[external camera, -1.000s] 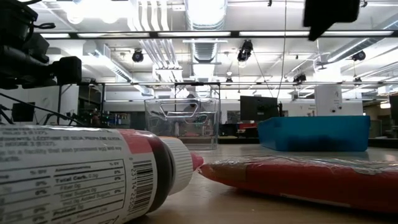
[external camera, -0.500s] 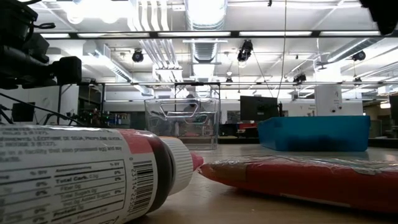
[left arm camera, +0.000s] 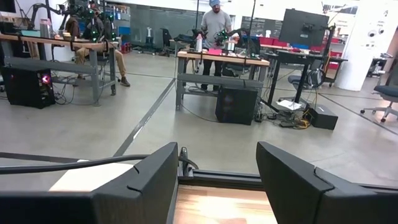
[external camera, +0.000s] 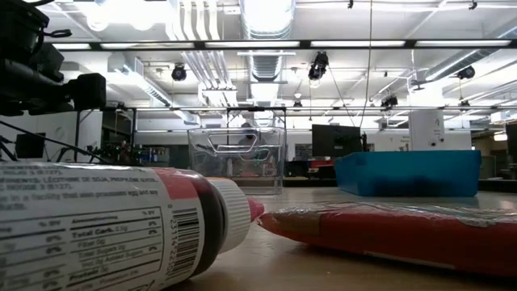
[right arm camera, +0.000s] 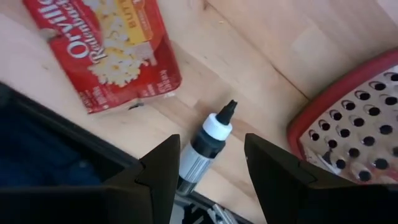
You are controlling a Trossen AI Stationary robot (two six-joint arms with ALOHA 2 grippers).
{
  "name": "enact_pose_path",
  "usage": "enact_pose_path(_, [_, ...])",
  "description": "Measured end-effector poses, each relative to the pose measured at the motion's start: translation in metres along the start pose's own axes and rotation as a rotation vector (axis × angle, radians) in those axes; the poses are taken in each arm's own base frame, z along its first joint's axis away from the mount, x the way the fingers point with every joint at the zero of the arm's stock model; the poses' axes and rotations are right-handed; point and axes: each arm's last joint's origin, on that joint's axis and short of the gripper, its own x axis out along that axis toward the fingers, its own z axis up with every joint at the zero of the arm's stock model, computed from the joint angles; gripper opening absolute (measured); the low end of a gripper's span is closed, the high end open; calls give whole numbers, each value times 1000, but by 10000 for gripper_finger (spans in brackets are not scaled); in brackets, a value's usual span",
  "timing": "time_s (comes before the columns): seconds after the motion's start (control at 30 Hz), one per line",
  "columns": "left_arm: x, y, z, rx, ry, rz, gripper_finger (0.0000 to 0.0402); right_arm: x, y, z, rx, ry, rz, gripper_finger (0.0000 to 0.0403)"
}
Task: Pick & Place Food Item
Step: Put the right black food coloring bottle into the blue bin
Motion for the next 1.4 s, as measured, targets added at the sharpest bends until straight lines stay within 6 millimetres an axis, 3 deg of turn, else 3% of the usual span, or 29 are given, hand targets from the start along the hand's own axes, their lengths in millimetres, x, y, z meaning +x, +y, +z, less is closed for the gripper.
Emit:
enact_pose_path(0.2, [0, 0, 0, 0, 0, 0, 223, 15, 4, 2, 19, 33, -43, 178])
enact_pose_path(1.0, [0, 0, 0, 0, 0, 0, 223, 79, -16, 10, 67, 101, -54, 178])
enact_pose_path(1.4, [0, 0, 0, 0, 0, 0, 223, 87, -19, 10, 65, 127, -40, 178])
